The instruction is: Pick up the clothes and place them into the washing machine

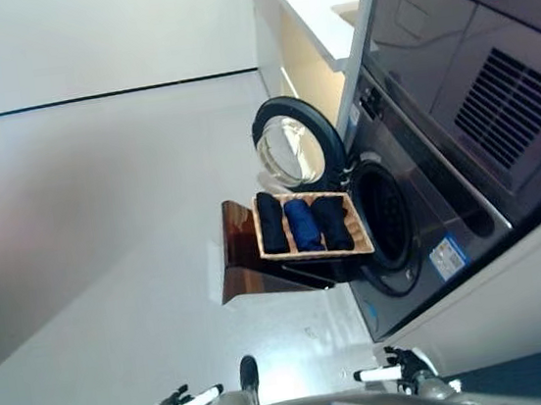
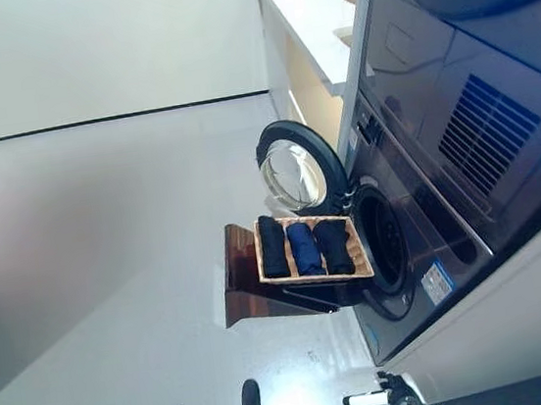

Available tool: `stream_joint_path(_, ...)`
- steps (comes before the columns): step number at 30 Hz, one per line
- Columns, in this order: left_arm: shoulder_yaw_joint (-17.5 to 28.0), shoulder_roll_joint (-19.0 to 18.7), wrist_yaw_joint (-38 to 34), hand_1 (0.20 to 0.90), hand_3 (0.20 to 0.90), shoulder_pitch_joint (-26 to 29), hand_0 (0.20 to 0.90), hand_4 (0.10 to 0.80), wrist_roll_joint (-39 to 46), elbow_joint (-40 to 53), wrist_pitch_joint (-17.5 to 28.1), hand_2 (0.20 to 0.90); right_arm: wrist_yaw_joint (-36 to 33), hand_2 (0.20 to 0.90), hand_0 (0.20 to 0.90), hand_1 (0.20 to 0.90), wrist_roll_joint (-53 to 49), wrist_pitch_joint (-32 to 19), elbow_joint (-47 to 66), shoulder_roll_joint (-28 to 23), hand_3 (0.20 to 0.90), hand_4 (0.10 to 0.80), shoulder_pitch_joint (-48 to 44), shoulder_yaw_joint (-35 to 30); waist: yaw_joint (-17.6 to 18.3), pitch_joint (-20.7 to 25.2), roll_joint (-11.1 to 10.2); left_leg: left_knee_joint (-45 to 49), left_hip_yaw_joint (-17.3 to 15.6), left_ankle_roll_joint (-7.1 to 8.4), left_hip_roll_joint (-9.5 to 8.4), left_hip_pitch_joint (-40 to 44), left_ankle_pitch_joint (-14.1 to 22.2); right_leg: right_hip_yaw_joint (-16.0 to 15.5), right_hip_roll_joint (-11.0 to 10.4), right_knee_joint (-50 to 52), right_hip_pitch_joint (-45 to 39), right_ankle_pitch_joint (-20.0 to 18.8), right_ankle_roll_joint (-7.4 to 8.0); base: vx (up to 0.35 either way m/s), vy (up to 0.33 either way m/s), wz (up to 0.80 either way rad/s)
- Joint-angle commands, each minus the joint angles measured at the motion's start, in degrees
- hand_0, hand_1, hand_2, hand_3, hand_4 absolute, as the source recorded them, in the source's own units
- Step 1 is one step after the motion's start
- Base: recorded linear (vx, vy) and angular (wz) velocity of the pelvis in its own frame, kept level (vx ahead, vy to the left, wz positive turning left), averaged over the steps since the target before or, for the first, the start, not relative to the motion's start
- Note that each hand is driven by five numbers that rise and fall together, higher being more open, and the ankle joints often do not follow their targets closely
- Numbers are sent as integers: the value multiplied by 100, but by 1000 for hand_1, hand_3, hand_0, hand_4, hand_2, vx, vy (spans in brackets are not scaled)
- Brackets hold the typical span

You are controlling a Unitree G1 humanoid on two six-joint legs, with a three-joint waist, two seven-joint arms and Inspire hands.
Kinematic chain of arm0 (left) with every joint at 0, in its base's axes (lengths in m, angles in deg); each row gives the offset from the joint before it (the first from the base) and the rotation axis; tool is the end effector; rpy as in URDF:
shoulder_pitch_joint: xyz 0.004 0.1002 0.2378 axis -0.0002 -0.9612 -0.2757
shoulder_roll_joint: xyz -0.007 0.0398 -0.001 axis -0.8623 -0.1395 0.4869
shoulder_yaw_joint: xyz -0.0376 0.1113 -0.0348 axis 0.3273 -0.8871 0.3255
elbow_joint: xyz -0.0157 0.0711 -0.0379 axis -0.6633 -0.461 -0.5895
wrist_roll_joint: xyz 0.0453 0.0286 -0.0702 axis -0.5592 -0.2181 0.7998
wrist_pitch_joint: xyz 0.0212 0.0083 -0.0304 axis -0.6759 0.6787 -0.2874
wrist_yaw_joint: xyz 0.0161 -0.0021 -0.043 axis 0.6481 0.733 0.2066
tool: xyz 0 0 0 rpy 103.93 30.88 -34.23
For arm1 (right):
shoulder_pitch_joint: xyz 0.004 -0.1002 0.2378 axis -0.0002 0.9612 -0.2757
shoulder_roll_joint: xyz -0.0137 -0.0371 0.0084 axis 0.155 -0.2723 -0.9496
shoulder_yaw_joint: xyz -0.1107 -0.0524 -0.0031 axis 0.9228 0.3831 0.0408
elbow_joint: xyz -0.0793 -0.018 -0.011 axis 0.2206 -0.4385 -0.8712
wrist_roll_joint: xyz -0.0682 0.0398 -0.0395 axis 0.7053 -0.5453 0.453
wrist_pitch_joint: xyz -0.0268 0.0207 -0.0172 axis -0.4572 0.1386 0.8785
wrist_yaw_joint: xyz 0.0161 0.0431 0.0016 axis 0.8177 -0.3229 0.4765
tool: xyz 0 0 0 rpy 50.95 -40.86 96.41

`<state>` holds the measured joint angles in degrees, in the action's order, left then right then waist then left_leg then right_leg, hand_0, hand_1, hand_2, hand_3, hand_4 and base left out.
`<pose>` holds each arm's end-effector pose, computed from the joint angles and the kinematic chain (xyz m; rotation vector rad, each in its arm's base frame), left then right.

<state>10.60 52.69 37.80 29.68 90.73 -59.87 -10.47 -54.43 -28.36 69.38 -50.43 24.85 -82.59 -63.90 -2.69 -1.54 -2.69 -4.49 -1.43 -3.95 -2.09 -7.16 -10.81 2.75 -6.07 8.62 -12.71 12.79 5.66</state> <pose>0.0554 0.2249 -0.1249 0.0851 1.1355 0.2657 0.0601 -0.2144 -0.1279 -0.3530 1.2140 -0.1122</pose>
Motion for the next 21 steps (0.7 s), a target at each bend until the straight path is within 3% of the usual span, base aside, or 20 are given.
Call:
stream_joint_path(1, 66, -73, 1, 900, 900, 206, 900, 800, 17, 159, 272, 900, -44, 900, 900, 900, -132, -276, 218, -251, 900, 800, -324, -191, -144, 97, 142, 563, 115, 323, 179, -377, 506, 202, 0, 980, 672, -1750, 204, 360, 313, -2)
stream_joint_path(2, 84, -156, 2, 900, 900, 244, 900, 800, 60, 254, 265, 900, -50, 900, 900, 900, -116, -282, 367, -264, 900, 800, -379, -183, -69, -53, 288, 678, 113, 153, 168, -143, 701, 29, 29, 2055, 1142, -2233, 236, 165, 179, -7)
stream_joint_path(3, 85, -156, 2, 900, 900, 246, 900, 800, 60, 254, 264, 900, -51, 900, 900, 900, -116, -281, 367, -264, 900, 800, -382, -183, -70, -61, 276, 684, 108, 152, 156, -141, 706, 35, 17, 2087, 1151, -2213, 238, 348, 340, -9)
stream_joint_path(4, 109, -227, 7, 900, 900, 289, 900, 800, 36, 258, 249, 900, -56, 900, 900, 900, -115, -278, 410, -290, 900, 800, -471, -193, -6, -208, 434, 743, 85, 53, 153, 135, 868, -404, -27, 2678, 1586, -2096, 209, 176, 160, 3)
stream_joint_path(5, 110, -225, 7, 900, 900, 292, 900, 800, 36, 257, 249, 900, -56, 900, 900, 900, -115, -278, 410, -292, 900, 800, -474, -193, -7, -202, 441, 746, 87, 54, 161, 122, 866, -405, -19, 2674, 1597, -2105, 206, 434, 239, -3)
stream_joint_path(6, 136, -253, 27, 900, 900, 244, 900, 800, -40, 163, 209, 900, -59, 900, 900, 900, -37, -260, 446, -350, 900, 800, -539, -198, 32, -210, 521, 677, 95, 47, 149, 477, 1039, -1016, -214, 2353, 1972, -1668, 68, 362, 70, -18)
stream_joint_path(8, 140, -251, 44, 900, 900, 226, 900, 800, -82, 156, 195, 900, -49, 900, 900, 900, -25, -246, 447, -379, 900, 800, -565, -197, 61, -188, 532, 645, 123, 82, 136, 601, 1096, -1210, -256, 1921, 1986, -1551, 34, 352, -10, -35)
stream_joint_path(9, 94, -229, 95, 900, 900, 191, 900, 800, -252, 114, 197, 900, -24, 900, 900, 900, 54, -214, 428, -428, 900, 800, -634, -206, 75, -147, 440, 592, 127, 157, 53, 820, 1282, -1566, -368, 780, 2127, -1501, -4, 235, -83, -16)
stream_joint_path(11, 85, -207, 106, 900, 900, 172, 900, 800, -257, 130, 204, 900, -20, 900, 900, 900, 80, -209, 420, -433, 900, 800, -624, -199, 110, -162, 404, 524, 166, 209, 49, 989, 1351, -1657, -340, 119, 2038, -1669, 23, 349, -154, 15)
stream_joint_path(12, 85, -201, 78, 900, 900, 215, 900, 800, -222, 167, 235, 900, -28, 900, 900, 900, 163, -169, 429, -424, 900, 800, -624, -185, 157, -112, 311, 395, 206, 275, 65, 1188, 1443, -1639, -356, -561, 2182, -1988, 114, 448, -223, 22)
stream_joint_path(14, 16, -164, 44, 900, 900, 290, 900, 800, -198, 275, 290, 900, -18, 900, 900, 900, 212, -165, 409, -395, 900, 800, -583, -112, 188, -71, 184, 413, 310, 346, 98, 1284, 1543, -1220, -228, -741, 1962, -1979, 57, 304, -171, 32)
stream_joint_path(18, -38, -10, 66, 900, 900, 249, 900, 800, -106, 470, 305, 900, 2, 900, 900, 900, 192, -171, 377, -347, 900, 800, -480, -49, 132, 82, 126, 410, 377, 449, 235, 1326, 1563, -1369, -115, -710, 1737, -1866, -9, 218, -174, 32)
stream_joint_path(20, -102, 78, 141, 900, 900, 225, 900, 800, -83, 512, 301, 900, 5, 900, 900, 900, -12, -238, 332, -329, 900, 800, -451, -85, 134, 119, 88, 1130, 425, 624, 414, 1090, 1489, -1363, 91, -764, 1500, -1617, -218, 169, -194, 14)
stream_joint_path(21, -102, 79, 141, 900, 900, 225, 900, 800, -83, 512, 301, 900, 5, 900, 900, 900, -13, -239, 330, -330, 900, 800, -451, -85, 140, 119, 93, 1164, 433, 628, 419, 1072, 1509, -1371, 97, -764, 1499, -1615, -222, 81, -223, 10)
